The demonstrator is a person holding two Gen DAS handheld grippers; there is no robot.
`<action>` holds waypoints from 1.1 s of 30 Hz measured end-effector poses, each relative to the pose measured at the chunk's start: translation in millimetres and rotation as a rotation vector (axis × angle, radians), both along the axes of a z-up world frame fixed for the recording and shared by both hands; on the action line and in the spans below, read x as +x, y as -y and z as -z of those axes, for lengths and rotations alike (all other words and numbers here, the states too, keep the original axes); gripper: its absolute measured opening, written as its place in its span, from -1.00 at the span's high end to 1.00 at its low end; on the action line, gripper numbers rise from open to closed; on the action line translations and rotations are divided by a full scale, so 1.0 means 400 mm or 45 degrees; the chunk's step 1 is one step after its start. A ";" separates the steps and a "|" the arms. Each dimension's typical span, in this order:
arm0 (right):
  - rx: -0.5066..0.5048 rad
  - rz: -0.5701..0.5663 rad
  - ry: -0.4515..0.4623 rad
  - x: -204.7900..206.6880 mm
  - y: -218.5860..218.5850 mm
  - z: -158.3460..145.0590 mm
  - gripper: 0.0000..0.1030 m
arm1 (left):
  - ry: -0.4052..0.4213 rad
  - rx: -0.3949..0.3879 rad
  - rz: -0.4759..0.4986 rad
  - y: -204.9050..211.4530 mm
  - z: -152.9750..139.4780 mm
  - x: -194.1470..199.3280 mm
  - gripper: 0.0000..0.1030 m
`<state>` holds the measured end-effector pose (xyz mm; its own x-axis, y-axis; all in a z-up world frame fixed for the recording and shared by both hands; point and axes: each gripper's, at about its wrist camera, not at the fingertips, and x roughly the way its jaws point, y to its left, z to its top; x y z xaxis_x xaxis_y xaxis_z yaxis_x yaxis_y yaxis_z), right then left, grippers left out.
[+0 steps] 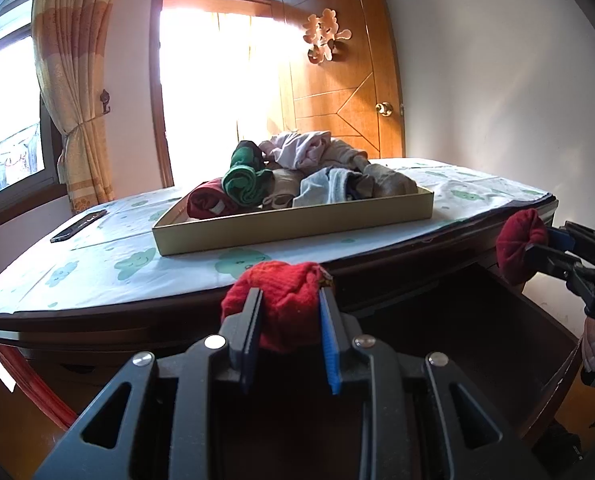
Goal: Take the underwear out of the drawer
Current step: 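Carry both held socks over the beige tray and lower them in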
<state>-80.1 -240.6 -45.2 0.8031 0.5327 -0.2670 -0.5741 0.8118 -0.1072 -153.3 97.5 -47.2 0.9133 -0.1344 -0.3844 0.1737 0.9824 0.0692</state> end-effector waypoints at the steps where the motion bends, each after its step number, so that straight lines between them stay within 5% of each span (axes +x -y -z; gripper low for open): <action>1: 0.002 0.001 0.008 -0.002 0.000 0.000 0.21 | 0.005 -0.002 0.000 0.001 -0.001 -0.001 0.50; 33: 0.001 -0.042 0.028 -0.009 -0.044 -0.038 0.21 | -0.061 -0.083 0.044 -0.016 -0.044 0.027 0.50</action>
<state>-83.6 -223.1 -30.1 0.7908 0.5591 -0.2490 -0.5980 0.7925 -0.1196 -142.4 103.8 -29.7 0.8886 -0.1917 -0.4166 0.2091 0.9779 -0.0039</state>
